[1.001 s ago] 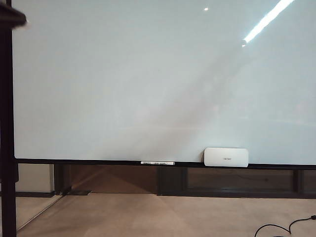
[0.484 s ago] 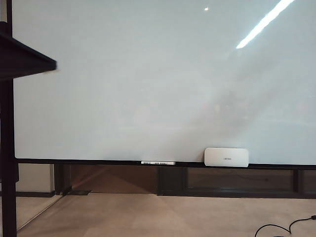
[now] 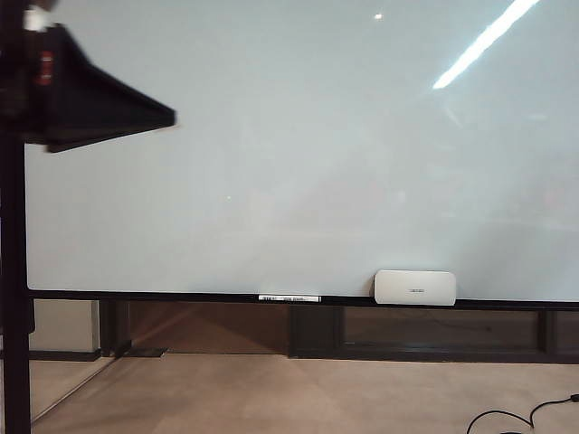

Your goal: Reach to the right to find the marker pen, pick it up, and write the number 16 on the whiteboard.

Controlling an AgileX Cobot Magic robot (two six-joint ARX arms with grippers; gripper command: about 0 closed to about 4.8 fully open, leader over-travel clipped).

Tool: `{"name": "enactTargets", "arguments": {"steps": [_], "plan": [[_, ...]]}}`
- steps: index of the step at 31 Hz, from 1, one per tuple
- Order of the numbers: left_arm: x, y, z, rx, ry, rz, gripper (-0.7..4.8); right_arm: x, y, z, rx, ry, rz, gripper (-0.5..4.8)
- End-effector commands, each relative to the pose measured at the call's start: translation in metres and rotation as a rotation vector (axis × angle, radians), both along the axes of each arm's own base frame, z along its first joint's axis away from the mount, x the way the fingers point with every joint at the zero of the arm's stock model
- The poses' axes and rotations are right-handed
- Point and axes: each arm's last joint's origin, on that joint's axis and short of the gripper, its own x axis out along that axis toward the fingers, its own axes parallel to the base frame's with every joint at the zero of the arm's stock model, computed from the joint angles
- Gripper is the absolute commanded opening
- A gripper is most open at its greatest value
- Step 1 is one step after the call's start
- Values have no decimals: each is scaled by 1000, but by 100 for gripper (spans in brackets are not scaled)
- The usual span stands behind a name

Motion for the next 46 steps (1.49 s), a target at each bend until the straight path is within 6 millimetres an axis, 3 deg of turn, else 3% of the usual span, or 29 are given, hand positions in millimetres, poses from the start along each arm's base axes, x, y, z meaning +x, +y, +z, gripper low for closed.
{"name": "enactTargets", "arguments": {"steps": [1,7,15,18,19,21,29,35,46], "plan": [[15,-7,10,-2,-24,-17,-6,5,-12,-11,-83,-35,-19,-1],[38,-18,14,10,5,-11,-5,30,-37,-29,-14,49,5,-1],[45,-19,7,30,47,89,-6,87,-99,-49,-9,46,210,14],[46,-18,7,33,46,122,-6,95,-115,-51,-20,27,249,74],[47,-18,7,34,45,145,-6,97,-124,-53,-27,21,258,72],[47,-18,7,41,41,149,-6,96,-141,-58,-20,14,237,0],[57,-22,-12,52,80,151,-6,96,-197,-89,55,-35,335,-1],[60,-26,-10,23,60,146,-6,109,-209,-106,58,-43,415,-1],[60,-26,-15,49,107,156,-6,137,-198,-95,-39,-61,401,60]]}}
